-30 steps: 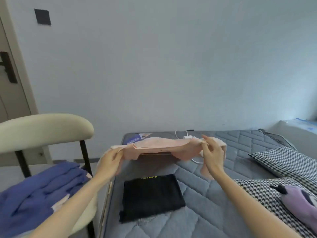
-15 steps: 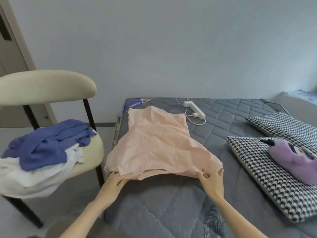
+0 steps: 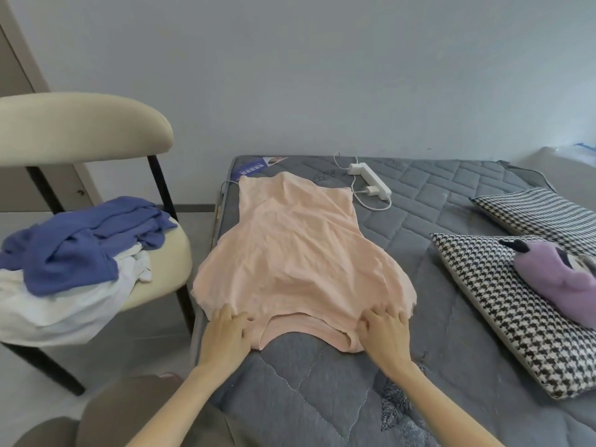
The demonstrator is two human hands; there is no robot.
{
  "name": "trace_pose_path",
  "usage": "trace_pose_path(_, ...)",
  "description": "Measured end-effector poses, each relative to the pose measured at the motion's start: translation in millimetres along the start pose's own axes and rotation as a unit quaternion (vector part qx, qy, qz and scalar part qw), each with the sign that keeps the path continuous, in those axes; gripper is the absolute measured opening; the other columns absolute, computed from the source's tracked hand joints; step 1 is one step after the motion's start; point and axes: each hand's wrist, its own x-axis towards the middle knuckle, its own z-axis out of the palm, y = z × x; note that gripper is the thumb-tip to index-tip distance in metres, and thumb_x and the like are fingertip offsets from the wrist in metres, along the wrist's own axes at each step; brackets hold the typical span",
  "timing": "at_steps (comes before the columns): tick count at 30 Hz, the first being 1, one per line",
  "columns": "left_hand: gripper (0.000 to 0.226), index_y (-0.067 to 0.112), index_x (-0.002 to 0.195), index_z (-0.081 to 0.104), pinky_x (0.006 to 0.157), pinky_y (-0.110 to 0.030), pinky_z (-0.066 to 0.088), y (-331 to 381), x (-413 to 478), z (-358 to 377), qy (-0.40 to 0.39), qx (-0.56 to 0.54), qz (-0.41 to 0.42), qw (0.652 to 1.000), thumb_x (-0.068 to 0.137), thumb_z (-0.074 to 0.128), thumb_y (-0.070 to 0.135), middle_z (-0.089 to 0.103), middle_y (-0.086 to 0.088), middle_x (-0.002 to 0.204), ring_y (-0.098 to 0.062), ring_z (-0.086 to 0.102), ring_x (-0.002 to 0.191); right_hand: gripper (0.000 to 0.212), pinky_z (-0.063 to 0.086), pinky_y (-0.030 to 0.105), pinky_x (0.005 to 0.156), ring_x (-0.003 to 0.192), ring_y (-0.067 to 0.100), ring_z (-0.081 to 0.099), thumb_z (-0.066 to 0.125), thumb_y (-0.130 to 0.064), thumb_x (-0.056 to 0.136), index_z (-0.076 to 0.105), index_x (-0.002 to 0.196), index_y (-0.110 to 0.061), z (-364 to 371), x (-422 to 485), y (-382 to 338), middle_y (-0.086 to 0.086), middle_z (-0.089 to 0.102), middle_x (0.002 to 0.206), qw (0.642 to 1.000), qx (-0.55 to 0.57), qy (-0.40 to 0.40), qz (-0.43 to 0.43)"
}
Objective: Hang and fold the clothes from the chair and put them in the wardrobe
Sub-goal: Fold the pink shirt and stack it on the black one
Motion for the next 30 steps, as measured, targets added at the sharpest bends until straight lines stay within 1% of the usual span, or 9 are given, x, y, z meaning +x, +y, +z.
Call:
trace_pose_path(3,0.034,0.020,0.122,0.055,0.075,-0.026,0.040,19.9,12.7,9.7,0.001,0.024,0.018,1.000,0.096,0.045,0.039,0.050,-0.001,0.114,-0.019,0.044,0.102,0.021,0.039,0.032,0.066,0.077,0.023,0.050,0.048,-0.028,0.080,0.066,0.087,-0.019,8.6,8.7,-15.7,-0.004,0.064,0.077,0.995,0.026,-0.027,-0.098)
trace_pose_path(6,0.037,0.015,0.116,0.051,0.074,-0.026,0.035,25.9,22.5,23.1,-0.021,0.096,0.024,0.995,0.094,0.049,0.044,0.052,-0.002,0.114,-0.020,0.046,0.097,0.025,0.031,0.031,0.065,0.088,0.022,0.051,0.048,-0.031,0.087,0.048,0.108,-0.016,15.3,15.4,-26.5,0.000,0.059,0.099,0.990,0.015,-0.116,-0.077)
trace_pose_path(9,0.026,0.015,0.114,0.050,0.071,-0.028,0.032,25.1,29.9,32.4,-0.035,0.110,0.011,0.993,0.097,0.046,0.035,0.052,-0.001,0.112,-0.020,0.049,0.096,0.010,0.024,0.029,0.051,0.076,0.021,0.043,0.042,-0.020,0.089,0.036,0.096,-0.016,21.1,21.4,-29.5,0.001,0.053,0.094,0.989,-0.001,-0.139,-0.058)
trace_pose_path(13,0.014,0.016,0.105,0.049,0.069,-0.030,0.028,20.8,31.6,29.3,-0.046,0.111,0.030,0.992,0.093,0.044,0.012,0.051,0.001,0.105,-0.016,0.038,0.084,0.014,0.022,0.028,0.046,0.066,0.021,0.043,0.046,-0.017,0.085,0.032,0.087,-0.016,18.3,24.8,-21.1,-0.003,0.044,0.078,0.989,0.035,-0.127,-0.072)
trace_pose_path(17,0.020,0.018,0.077,0.054,0.058,-0.028,0.037,10.6,23.9,18.4,0.035,0.073,0.137,0.987,0.067,0.070,0.011,0.051,0.004,0.082,-0.015,0.043,0.072,0.018,0.018,0.029,0.044,0.056,0.021,0.038,0.052,-0.014,0.071,0.034,0.074,-0.015,3.3,23.0,-6.2,-0.005,0.037,0.063,0.985,0.093,-0.074,-0.123)
trace_pose_path(22,0.027,0.015,0.083,0.067,0.090,-0.043,0.049,-2.4,18.2,-0.4,0.002,0.106,0.266,0.958,0.060,0.080,0.014,0.064,-0.003,0.119,-0.027,0.061,0.105,0.020,0.032,0.032,0.047,0.061,0.019,0.041,0.053,-0.012,0.063,0.035,0.069,-0.018,-2.4,12.8,3.4,-0.003,0.041,0.067,0.962,0.099,-0.059,-0.247)
trace_pose_path(25,0.027,0.018,0.105,0.067,0.117,-0.043,0.021,-4.7,11.4,-8.4,-0.063,0.150,0.314,0.935,0.078,0.063,0.020,0.050,0.003,0.142,-0.024,0.044,0.132,0.026,0.027,0.029,0.047,0.061,0.017,0.037,0.054,-0.009,0.064,0.032,0.068,-0.020,-0.4,6.1,3.5,-0.001,0.041,0.069,0.950,0.069,-0.050,-0.300)
trace_pose_path(27,0.038,0.019,0.128,0.055,0.119,-0.035,-0.003,-3.2,6.5,-11.0,-0.125,0.148,0.292,0.937,0.090,0.048,0.022,0.031,0.008,0.154,-0.016,0.022,0.144,0.027,0.023,0.027,0.049,0.056,0.016,0.037,0.054,-0.009,0.061,0.031,0.068,-0.021,-3.8,2.8,4.5,-0.001,0.042,0.068,0.944,0.037,-0.057,-0.322)
trace_pose_path(30,0.042,0.020,0.136,0.045,0.118,-0.031,-0.002,-3.4,-1.9,-9.9,-0.185,0.157,0.271,0.932,0.095,0.040,0.023,0.018,0.010,0.158,-0.013,0.014,0.146,0.017,0.025,0.024,0.050,0.052,0.017,0.048,0.058,-0.014,0.060,0.045,0.068,-0.020,-0.5,-3.5,11.5,-0.003,0.048,0.066,0.934,-0.019,-0.100,-0.342)
